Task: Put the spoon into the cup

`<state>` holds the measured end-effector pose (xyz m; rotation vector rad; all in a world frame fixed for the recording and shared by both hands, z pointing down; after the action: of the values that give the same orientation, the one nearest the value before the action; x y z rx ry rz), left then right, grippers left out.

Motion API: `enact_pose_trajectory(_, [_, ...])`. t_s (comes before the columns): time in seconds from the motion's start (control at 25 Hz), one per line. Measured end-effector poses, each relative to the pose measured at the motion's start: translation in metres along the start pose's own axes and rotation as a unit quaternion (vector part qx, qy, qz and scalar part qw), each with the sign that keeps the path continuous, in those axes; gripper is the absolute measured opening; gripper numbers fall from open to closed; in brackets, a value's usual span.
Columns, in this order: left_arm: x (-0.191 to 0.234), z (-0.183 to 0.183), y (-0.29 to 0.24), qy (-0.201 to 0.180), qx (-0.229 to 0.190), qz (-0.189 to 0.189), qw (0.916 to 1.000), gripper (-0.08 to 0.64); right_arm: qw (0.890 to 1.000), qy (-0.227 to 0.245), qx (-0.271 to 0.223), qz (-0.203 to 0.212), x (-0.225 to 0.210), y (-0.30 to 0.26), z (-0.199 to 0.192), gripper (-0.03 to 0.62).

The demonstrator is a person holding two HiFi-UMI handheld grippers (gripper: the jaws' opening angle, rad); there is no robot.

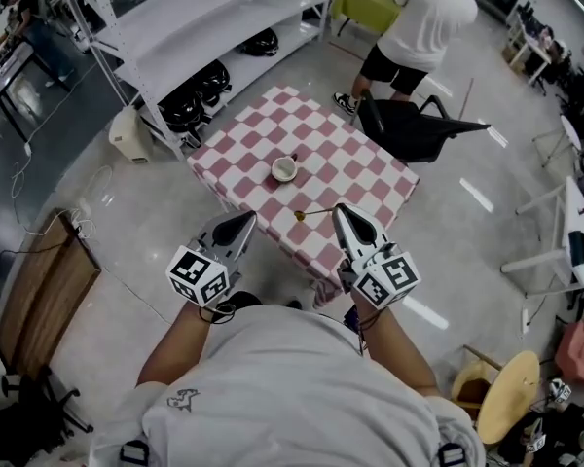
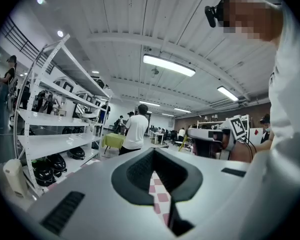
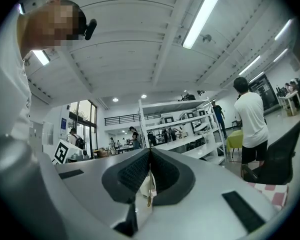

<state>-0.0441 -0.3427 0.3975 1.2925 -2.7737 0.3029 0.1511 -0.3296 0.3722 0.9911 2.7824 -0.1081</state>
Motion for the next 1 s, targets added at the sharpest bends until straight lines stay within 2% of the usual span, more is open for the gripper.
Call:
enact_pose_trajectory(0.56, [0.058,0.004,-0.094,0.015,0.01,-0.033,0.9993,0.012,1.0,0.001,0.012,-0.025,-0.071,-0.055,0.006,0.032])
enact_pose_trajectory(1.0, [0.113,0.002,-0.159,-0.014,0.057,-0.075,0.9955,0.012,0.998,-0.028,0.029,-0.057,-0.129,-0.119,-0.011,0.032])
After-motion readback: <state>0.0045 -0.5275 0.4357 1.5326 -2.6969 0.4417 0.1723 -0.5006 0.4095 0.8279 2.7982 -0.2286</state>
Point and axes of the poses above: the fingertips, and each gripper's own axes: y backward along the fingers, x to its left, z out of its top, the point moved 3 cm from there along y, backward along the fingers, and after that the axes turned 5 degrees about x, right-handed, at the moved point
